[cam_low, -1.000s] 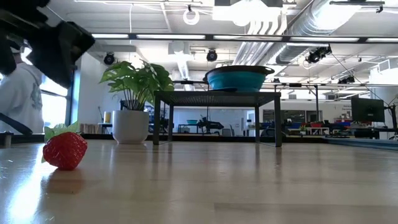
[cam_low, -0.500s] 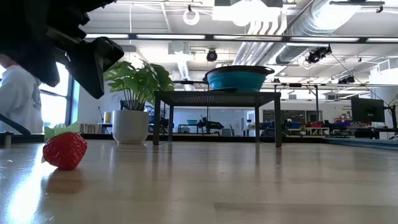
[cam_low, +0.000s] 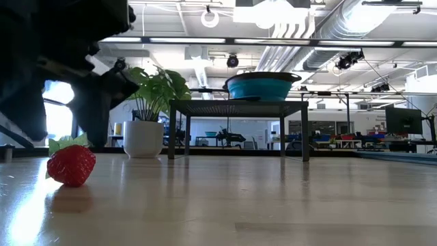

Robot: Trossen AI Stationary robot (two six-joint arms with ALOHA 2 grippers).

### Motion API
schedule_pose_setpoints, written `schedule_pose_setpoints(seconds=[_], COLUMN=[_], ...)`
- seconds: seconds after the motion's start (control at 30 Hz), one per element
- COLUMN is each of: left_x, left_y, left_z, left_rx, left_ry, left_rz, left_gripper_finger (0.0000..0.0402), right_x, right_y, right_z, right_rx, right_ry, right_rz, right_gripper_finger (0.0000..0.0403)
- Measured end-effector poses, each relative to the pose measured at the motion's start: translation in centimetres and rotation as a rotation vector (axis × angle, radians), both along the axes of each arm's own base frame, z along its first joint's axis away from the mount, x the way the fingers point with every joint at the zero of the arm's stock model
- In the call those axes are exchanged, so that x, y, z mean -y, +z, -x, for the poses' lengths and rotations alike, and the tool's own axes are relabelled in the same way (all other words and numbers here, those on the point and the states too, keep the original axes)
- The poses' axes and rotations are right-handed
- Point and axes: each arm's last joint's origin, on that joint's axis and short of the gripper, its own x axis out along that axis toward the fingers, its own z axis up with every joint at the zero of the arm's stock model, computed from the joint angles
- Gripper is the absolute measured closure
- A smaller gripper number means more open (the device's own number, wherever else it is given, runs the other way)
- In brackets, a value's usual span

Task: Pick & Place Fruit
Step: Put the red strawberry in the blue bowl on the shelf

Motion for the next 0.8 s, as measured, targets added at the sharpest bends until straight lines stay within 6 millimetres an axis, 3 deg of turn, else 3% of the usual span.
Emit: schedule_pose_setpoints(seconds=[0.43,0.8], left_x=[0.3,0.3], left_y=[-2.3,-2.4], left_z=[-0.4,-0.4], left_rx=[-0.069,-0.078], left_ry=[-0.008,0.011], left_rz=[-0.018,-0.005], left_gripper_finger=[0.0169,0.0169], right_x=[0.0,0.0], right_y=[0.0,0.0], right_z=[0.0,0.0], right_rx=[-0.002,-0.002], right_ry=[-0.001,-0.001], right_rz=[0.005,0.005], right_gripper_finger=[0.0322,0.0322])
